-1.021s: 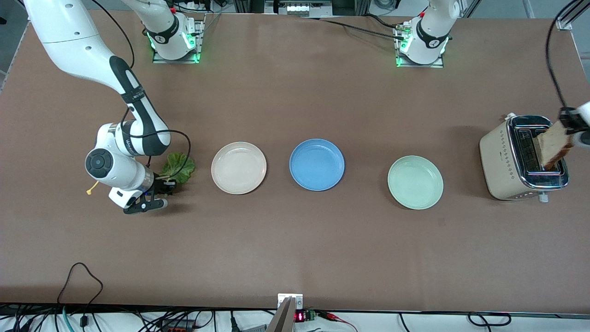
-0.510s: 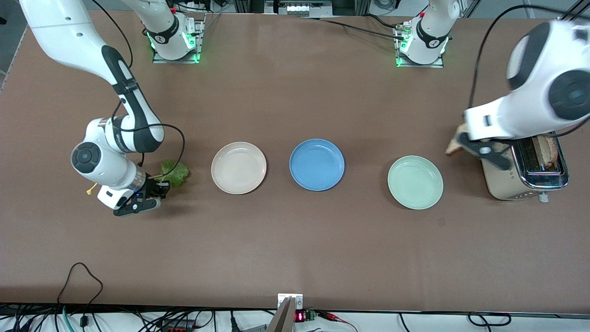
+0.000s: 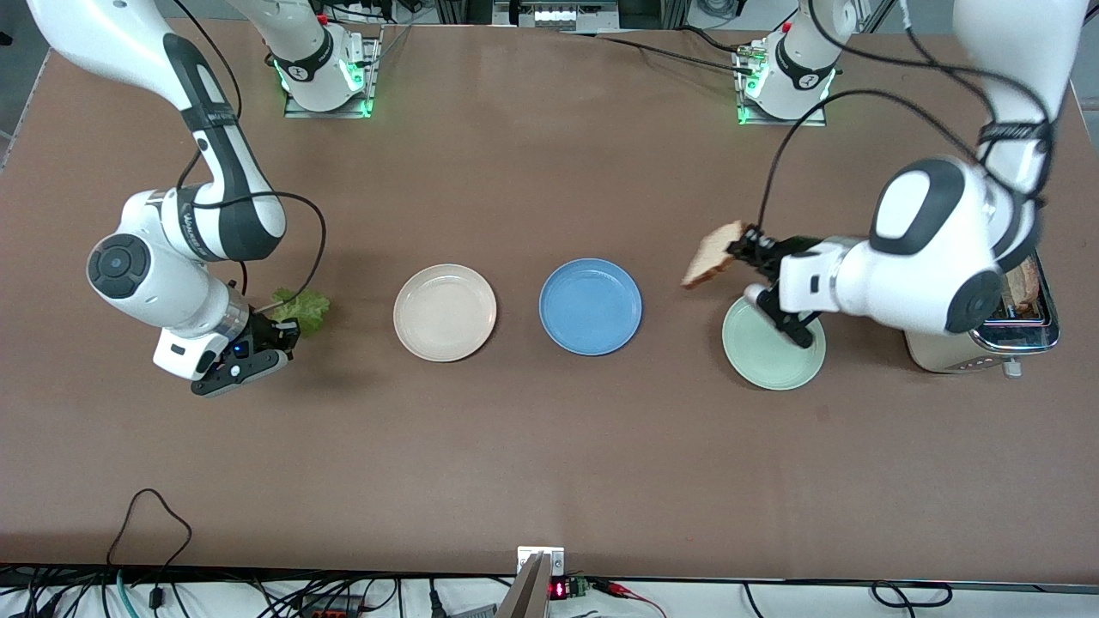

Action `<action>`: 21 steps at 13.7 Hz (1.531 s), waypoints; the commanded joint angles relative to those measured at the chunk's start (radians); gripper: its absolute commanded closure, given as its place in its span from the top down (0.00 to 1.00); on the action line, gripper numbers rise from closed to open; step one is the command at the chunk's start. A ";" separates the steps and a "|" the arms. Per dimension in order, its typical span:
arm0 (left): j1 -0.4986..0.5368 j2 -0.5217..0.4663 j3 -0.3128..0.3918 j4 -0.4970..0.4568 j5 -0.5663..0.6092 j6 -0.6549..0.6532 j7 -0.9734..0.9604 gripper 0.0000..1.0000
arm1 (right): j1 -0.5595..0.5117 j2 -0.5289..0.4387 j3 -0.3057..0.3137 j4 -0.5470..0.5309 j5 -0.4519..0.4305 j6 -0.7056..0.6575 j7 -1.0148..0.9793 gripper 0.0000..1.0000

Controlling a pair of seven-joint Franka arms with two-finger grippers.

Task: Make sandwich in blue plate with both arms
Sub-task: 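Place the toast slice on the blue plate with the left gripper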

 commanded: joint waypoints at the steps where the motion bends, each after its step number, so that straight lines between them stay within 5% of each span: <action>1: -0.026 0.032 -0.019 -0.086 -0.148 0.180 0.005 0.00 | 0.002 -0.012 0.036 0.100 0.007 -0.158 -0.071 0.00; 7: -0.151 0.126 -0.019 -0.148 -0.423 0.457 0.141 0.00 | 0.003 -0.004 0.148 0.231 0.019 -0.321 -0.172 0.00; 17: -0.175 0.212 -0.018 -0.165 -0.506 0.531 0.303 0.02 | 0.097 -0.002 0.271 0.253 0.056 -0.309 -0.206 0.00; 18: -0.175 0.215 -0.016 -0.165 -0.506 0.529 0.301 0.11 | 0.123 -0.001 0.271 0.253 0.056 -0.306 -0.206 0.00; 19: -0.175 0.224 -0.016 -0.165 -0.506 0.531 0.301 0.31 | 0.143 -0.001 0.270 0.254 0.056 -0.297 -0.203 0.00; 20: -0.175 0.229 -0.010 -0.163 -0.497 0.531 0.304 0.85 | 0.158 0.007 0.270 0.253 0.056 -0.280 -0.200 0.00; 21: -0.167 0.226 -0.007 -0.163 -0.492 0.528 0.303 1.00 | 0.166 0.021 0.270 0.254 0.058 -0.254 -0.195 0.00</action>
